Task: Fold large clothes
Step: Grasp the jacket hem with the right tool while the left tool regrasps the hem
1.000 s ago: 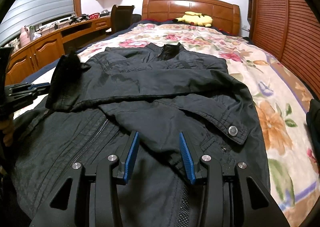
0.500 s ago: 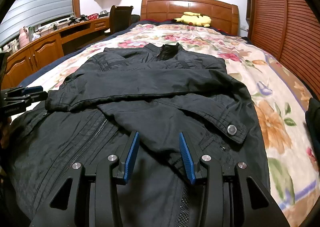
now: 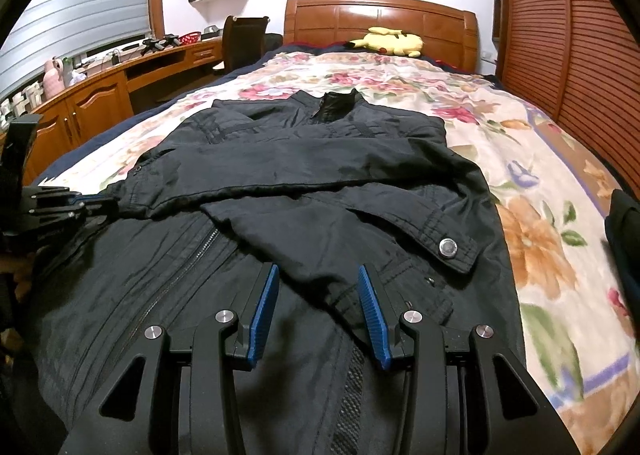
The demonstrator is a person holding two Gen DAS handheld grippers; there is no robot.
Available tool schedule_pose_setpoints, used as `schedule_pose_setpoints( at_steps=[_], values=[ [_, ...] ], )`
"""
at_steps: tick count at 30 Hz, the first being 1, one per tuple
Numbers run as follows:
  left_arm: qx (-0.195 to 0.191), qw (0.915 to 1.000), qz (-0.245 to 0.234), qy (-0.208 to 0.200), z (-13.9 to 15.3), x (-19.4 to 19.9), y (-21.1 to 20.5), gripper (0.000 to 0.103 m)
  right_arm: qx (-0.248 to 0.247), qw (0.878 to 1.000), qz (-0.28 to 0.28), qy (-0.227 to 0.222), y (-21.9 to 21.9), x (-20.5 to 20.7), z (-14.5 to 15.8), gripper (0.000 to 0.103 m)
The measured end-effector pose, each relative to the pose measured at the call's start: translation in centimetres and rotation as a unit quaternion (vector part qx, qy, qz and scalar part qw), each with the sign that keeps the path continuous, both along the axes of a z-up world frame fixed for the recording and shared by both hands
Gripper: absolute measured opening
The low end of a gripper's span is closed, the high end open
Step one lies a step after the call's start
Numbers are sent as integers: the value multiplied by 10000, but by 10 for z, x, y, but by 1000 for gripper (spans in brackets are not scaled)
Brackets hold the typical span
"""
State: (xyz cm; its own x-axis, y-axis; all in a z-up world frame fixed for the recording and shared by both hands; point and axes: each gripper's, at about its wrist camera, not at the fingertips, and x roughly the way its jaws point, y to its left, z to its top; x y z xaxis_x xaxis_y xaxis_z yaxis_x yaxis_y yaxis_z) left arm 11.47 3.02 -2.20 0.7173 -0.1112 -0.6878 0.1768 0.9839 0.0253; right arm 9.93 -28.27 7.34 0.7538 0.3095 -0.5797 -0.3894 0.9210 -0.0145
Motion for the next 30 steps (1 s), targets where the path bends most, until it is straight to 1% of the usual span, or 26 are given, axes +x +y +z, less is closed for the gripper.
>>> schedule_pose_setpoints(
  at_steps=[3, 6, 10, 11, 12, 13, 14, 15, 16, 17, 21, 24, 30],
  values=[
    [2, 9999, -50, -156, 9, -15, 0, 5, 4, 10000, 27, -18, -5, -4, 1, 43],
    [20, 9998, -88, -204, 13, -26, 0, 5, 69, 10000, 14, -8, -13, -9, 2, 43],
    [120, 9993, 35, -342, 19, -43, 8, 6, 41, 9999, 17, -105, -24, -19, 6, 43],
    [102, 9993, 45, -369, 21, -48, 12, 16, 45, 9999, -5, -119, -27, -23, 6, 43],
    [58, 9992, 56, -403, 22, -52, 17, 23, 59, 9999, -10, -120, -30, -26, 6, 43],
    [8, 9990, 73, -447, 23, -57, 21, 40, 71, 9999, -31, -121, -33, -30, 5, 43],
    [-40, 9987, 97, -502, 24, -61, 25, 51, 82, 9999, -62, -126, -37, -34, 5, 43],
    [-77, 9983, 142, -553, 25, -67, 32, 57, 102, 9998, -91, -128, -40, -37, 5, 43],
    [-90, 9982, 170, -570, 25, -71, 36, 72, 127, 9998, -118, -119, -43, -39, 5, 43],
    [-113, 9979, 195, -600, 25, -76, 42, 84, 142, 9997, -161, -109, -45, -42, 5, 43],
    [-99, 9973, 298, -667, 23, -93, 55, 85, 147, 9997, -198, 6, -50, -47, 10, 43],
    [-115, 9968, 391, -692, 22, -105, 63, 85, 346, 9993, -63, 99, -57, -55, 19, 43],
    [-163, 9958, 560, -711, 16, -132, 79, 85, 40, 9998, -191, 27, -74, -76, 39, 43]
  ],
)
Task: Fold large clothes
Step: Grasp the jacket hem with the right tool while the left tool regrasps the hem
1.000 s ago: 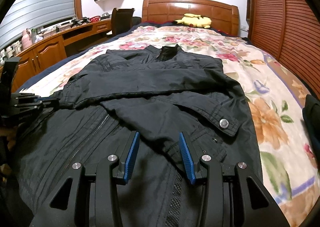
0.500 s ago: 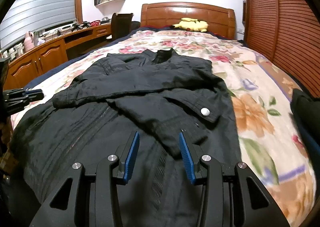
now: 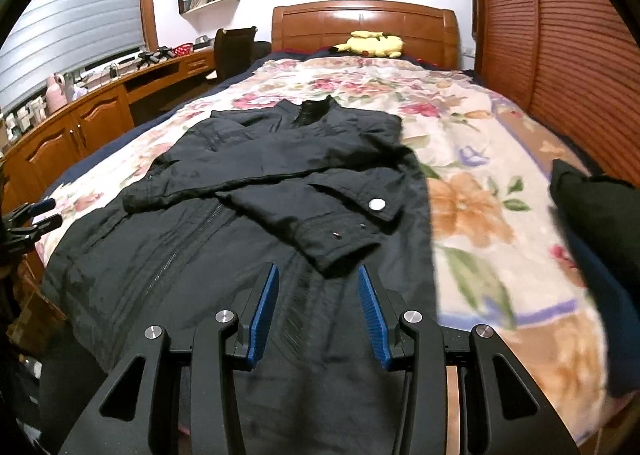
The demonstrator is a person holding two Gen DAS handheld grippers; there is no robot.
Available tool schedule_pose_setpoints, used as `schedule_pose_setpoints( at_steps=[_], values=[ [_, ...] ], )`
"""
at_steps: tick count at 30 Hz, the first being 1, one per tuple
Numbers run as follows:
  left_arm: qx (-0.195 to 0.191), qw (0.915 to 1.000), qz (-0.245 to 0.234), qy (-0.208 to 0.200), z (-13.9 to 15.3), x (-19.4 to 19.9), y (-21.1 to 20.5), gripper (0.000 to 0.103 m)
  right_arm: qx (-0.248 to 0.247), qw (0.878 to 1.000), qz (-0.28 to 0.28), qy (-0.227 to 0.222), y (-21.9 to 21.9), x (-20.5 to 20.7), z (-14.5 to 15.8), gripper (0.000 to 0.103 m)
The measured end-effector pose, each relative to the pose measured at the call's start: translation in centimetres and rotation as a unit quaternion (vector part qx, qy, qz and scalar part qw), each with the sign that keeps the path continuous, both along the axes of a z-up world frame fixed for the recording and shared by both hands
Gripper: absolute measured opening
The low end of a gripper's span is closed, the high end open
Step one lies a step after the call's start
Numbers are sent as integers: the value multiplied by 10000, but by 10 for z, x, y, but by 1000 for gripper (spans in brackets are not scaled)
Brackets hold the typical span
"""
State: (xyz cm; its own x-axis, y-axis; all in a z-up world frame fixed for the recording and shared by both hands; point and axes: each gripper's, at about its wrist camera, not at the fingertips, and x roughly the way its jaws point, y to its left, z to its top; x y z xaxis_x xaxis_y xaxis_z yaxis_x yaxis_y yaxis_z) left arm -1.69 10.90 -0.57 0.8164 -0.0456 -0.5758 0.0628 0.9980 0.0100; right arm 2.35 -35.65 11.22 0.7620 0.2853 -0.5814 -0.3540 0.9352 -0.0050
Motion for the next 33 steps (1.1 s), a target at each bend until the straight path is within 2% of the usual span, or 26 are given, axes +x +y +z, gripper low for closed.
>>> schedule_pose_setpoints(
  at_steps=[6, 11, 15, 17, 20, 27, 29, 33],
  values=[
    [-94, 9999, 60, 133, -16, -11, 12, 85, -329, 9993, -175, -3, -14, -10, 0, 43],
    [-190, 9995, 13, 259, -30, -15, 15, 85, -348, 9990, -210, 177, -19, -13, -16, 62],
    [-179, 9993, -109, 320, -36, -16, 10, 84, -456, 9979, -237, 383, -20, -10, -32, 63],
    [-211, 9991, -138, 347, -39, -17, 8, 76, -512, 9972, -222, 500, -19, -10, -41, 63],
    [-259, 9986, -196, 405, -44, -18, 7, 70, -575, 9961, -220, 628, -18, -9, -50, 63],
    [-286, 9982, -244, 476, -51, -21, 6, 67, -496, 9966, -213, 624, -21, -11, -55, 63],
    [-347, 9978, -294, 489, -50, -21, 7, 59, -463, 9967, -228, 620, -21, -11, -57, 63],
    [-370, 9974, -257, 554, -50, -22, 8, 54, -467, 9967, -235, 622, -22, -13, -60, 63]
  ],
)
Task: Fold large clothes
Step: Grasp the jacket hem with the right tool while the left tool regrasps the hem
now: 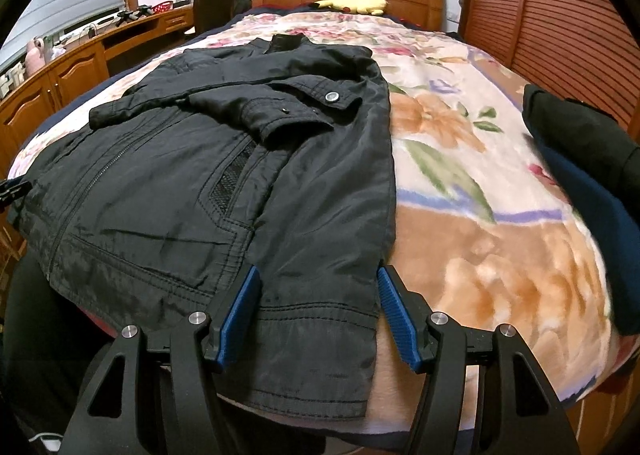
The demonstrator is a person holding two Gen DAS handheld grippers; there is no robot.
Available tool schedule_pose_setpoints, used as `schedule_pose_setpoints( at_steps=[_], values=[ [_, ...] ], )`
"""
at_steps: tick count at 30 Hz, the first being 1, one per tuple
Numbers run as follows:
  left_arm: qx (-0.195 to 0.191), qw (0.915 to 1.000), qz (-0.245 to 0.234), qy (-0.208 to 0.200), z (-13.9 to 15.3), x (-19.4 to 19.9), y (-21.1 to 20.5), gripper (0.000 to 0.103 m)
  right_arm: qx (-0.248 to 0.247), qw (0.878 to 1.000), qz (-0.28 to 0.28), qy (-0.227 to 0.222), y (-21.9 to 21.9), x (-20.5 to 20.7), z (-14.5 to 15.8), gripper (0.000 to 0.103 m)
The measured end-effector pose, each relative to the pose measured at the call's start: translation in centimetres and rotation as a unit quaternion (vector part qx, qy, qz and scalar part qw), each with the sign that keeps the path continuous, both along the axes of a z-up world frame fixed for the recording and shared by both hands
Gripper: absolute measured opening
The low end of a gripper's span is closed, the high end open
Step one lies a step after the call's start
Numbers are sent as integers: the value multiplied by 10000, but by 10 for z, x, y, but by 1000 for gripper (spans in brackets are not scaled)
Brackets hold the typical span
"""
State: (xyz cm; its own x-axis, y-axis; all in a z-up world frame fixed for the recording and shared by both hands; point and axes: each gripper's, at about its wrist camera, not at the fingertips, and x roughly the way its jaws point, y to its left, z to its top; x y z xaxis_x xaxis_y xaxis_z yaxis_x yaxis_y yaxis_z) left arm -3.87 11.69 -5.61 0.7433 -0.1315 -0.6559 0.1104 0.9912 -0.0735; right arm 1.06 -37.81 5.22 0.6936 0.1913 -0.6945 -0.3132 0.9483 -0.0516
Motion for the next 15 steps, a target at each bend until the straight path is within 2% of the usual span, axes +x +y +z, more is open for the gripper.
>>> schedule_pose_setpoints(
  at_steps=[9, 12, 14, 15],
  values=[
    [-109, 9999, -36, 73, -4, -12, 4, 54, 12, 10000, -4, -80, -2, 0, -8, 63],
    [-172, 9996, -186, 85, -3, -13, 1, 37, -52, 10000, 1, -79, -1, 0, -7, 63],
    [-135, 9996, -226, 67, 0, -13, -1, 16, -119, 9999, 15, -77, 2, 0, -6, 62],
    [-134, 9996, -255, 48, 3, -13, -2, 15, -156, 9998, 49, -85, 3, -1, -5, 61]
  ],
)
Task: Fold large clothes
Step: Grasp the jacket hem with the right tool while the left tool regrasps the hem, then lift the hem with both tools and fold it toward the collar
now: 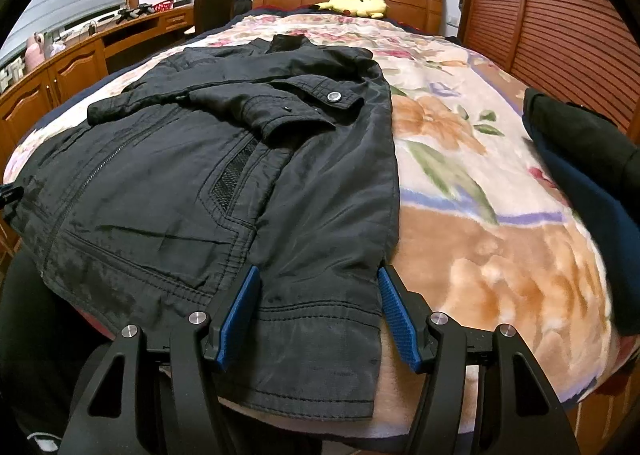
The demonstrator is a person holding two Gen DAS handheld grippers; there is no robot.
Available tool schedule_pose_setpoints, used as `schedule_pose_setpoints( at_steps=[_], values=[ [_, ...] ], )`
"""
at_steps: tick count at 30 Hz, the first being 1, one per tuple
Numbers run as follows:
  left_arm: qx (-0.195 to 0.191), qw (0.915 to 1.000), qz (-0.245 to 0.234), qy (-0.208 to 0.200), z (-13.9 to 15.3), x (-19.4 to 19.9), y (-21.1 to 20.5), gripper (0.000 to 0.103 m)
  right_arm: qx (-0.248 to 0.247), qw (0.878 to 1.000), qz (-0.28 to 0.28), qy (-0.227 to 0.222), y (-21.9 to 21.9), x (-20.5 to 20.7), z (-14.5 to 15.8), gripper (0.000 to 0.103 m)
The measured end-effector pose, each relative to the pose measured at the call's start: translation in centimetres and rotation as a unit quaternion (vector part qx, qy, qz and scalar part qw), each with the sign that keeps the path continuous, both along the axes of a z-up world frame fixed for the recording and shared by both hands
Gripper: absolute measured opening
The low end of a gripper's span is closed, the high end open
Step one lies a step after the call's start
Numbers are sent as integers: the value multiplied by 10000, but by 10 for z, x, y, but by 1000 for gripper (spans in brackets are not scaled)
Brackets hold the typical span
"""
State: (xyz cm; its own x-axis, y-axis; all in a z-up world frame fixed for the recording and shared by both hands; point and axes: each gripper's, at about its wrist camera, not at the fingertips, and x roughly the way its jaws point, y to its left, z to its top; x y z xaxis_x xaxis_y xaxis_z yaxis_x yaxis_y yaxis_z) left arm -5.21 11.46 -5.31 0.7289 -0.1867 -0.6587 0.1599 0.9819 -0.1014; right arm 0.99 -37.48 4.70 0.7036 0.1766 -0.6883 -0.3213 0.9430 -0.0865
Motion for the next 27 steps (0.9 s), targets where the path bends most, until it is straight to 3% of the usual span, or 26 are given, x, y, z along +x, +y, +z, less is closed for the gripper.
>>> schedule_pose_setpoints(
  at_steps=[3, 8, 11, 17, 27],
  values=[
    [-2, 9999, -32, -150, 12, -3, -2, 9, -79, 9999, 86, -13, 3, 0, 2, 56],
    [-84, 9986, -50, -527, 40, -7, -2, 8, -98, 9996, 264, -51, 7, -2, 5, 28],
    [-128, 9974, -95, -710, 58, -6, -1, 8, 29, 9991, 384, -153, 6, -3, 15, 19],
    [-65, 9938, -100, -1105, 97, 2, -2, 7, 230, 9960, 426, -747, 7, -10, 57, 15],
    [-96, 9874, -124, -1572, 134, -13, 3, 7, 507, 9883, 484, -1352, -2, -34, 111, 13]
  ],
)
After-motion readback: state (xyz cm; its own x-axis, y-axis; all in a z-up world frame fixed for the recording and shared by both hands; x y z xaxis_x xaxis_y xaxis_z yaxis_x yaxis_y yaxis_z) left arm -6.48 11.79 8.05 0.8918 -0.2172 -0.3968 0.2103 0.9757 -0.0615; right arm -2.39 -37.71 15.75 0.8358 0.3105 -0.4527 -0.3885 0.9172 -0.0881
